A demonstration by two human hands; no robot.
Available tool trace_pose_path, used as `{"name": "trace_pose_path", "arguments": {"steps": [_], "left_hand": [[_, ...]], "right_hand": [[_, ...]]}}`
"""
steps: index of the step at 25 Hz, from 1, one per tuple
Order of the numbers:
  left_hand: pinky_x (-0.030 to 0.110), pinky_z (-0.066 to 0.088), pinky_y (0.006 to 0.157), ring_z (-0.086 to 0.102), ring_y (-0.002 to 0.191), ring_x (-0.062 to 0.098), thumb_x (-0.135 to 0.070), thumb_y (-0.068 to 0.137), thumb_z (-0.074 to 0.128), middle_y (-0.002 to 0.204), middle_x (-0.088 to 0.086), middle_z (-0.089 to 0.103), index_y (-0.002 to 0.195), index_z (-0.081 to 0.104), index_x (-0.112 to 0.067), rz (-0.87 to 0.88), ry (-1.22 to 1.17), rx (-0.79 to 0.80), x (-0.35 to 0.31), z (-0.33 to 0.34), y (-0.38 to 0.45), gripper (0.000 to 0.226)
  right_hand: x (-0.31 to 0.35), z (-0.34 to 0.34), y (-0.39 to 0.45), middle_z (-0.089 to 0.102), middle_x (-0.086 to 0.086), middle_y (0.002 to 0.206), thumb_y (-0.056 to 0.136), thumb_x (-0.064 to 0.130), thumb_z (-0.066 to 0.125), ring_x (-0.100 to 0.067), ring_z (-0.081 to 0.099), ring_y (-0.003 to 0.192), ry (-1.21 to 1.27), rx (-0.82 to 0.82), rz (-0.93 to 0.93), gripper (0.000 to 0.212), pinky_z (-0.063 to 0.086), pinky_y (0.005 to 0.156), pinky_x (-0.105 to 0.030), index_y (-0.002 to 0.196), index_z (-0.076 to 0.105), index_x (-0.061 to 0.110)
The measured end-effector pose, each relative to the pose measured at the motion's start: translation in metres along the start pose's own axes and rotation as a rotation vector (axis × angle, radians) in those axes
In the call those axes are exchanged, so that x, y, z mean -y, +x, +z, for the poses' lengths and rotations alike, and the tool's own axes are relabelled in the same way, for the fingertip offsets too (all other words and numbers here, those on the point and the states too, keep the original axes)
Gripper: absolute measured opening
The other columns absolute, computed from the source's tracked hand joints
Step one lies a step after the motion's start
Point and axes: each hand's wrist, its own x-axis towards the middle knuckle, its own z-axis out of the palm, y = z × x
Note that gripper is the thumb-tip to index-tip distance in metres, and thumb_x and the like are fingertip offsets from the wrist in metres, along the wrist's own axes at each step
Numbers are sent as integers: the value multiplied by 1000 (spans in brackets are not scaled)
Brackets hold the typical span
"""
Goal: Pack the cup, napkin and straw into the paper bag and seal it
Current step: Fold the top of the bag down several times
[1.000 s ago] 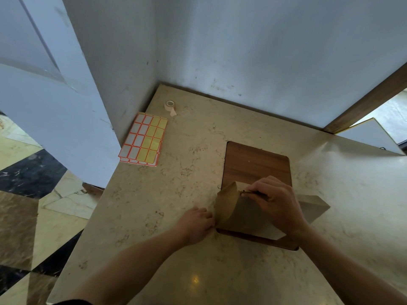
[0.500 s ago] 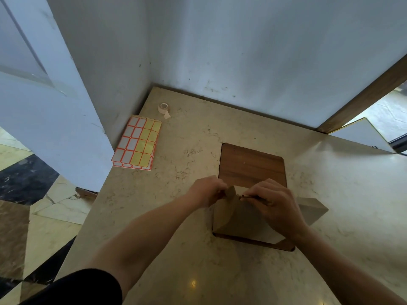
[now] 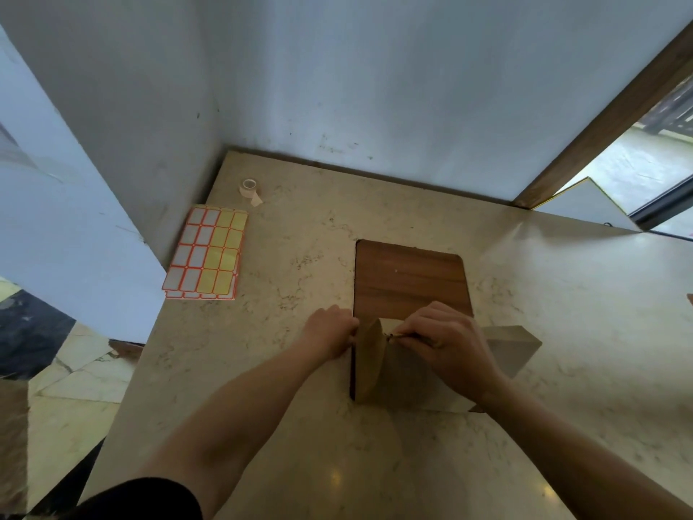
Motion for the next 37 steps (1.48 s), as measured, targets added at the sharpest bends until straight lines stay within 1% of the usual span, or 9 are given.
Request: {"name": "trace_pose_path", "arguments": {"steps": [2, 5, 8, 10, 13, 16, 26, 31, 37], "left_hand": [[31, 47, 74, 56, 95, 17, -27, 94, 51, 104, -1, 62, 103, 65, -22, 32, -219, -213, 0, -29, -12, 17], [20, 44, 71, 53, 85, 4, -35, 93, 51, 93, -13, 61, 99, 65, -25, 329, -484, -507, -11, -68, -42, 18], [18, 40, 62, 53, 78, 5, -48, 93, 54, 88, -9, 64, 96, 67, -21, 467, -269, -539, -27, -87, -58, 30], [23, 41, 55, 54, 71, 11, -40, 92, 59, 82, -4, 65, 89, 68, -17, 485, -168, -575, -30, -90, -61, 24], [28, 44, 53, 54, 74, 15, -30, 93, 58, 83, -3, 64, 88, 66, -17, 500, -137, -554, -31, -93, -64, 17], [29, 49, 56, 55, 80, 11, -36, 94, 54, 86, -9, 64, 90, 65, -23, 430, -128, -517, -22, -95, -69, 18], [30, 48, 72, 55, 92, 8, -38, 90, 60, 92, -18, 62, 93, 66, -32, 179, 44, -291, -41, -118, -76, 9], [26, 36, 75, 50, 90, 6, -38, 88, 64, 99, -15, 63, 100, 66, -32, 234, 189, -307, -117, -127, -52, 13], [30, 46, 69, 53, 87, 15, -28, 92, 60, 96, -5, 62, 101, 66, -20, 329, 128, -170, -209, -107, -14, 14]], "right_hand": [[2, -1, 3, 69, 11, 81, 88, 43, 57, -6, 58, 74, -11, -5, 35, 28, 53, 59, -31, 83, 75, 22], [6, -1, 5, 70, 9, 81, 85, 39, 59, -7, 58, 73, -16, 22, 67, 23, 54, 60, -32, 86, 74, 21], [9, -6, 7, 71, 4, 85, 85, 37, 60, -9, 60, 75, -38, 80, 116, 24, 55, 67, -34, 90, 74, 18], [11, -8, 8, 72, 3, 89, 86, 32, 65, -10, 61, 79, -36, 88, 138, 18, 54, 74, -33, 95, 73, 19], [7, -17, 1, 73, 4, 96, 88, 27, 68, -11, 63, 87, -40, 110, 124, 17, 52, 80, -30, 103, 73, 21], [-15, -37, -24, 72, 8, 99, 88, 31, 68, -10, 62, 92, -67, 112, 180, 18, 53, 80, -33, 105, 73, 27], [-82, -76, -105, 75, 12, 82, 79, 29, 77, -2, 65, 73, 155, -54, 354, 11, 53, 72, -27, 90, 78, 28], [-91, -69, -102, 74, 10, 88, 86, 30, 70, -7, 66, 79, 223, -41, 298, 10, 56, 76, -32, 93, 76, 26], [-105, -68, -102, 65, 16, 75, 79, 27, 72, -8, 62, 71, 388, -60, 256, 10, 51, 67, -29, 83, 67, 35]]}}
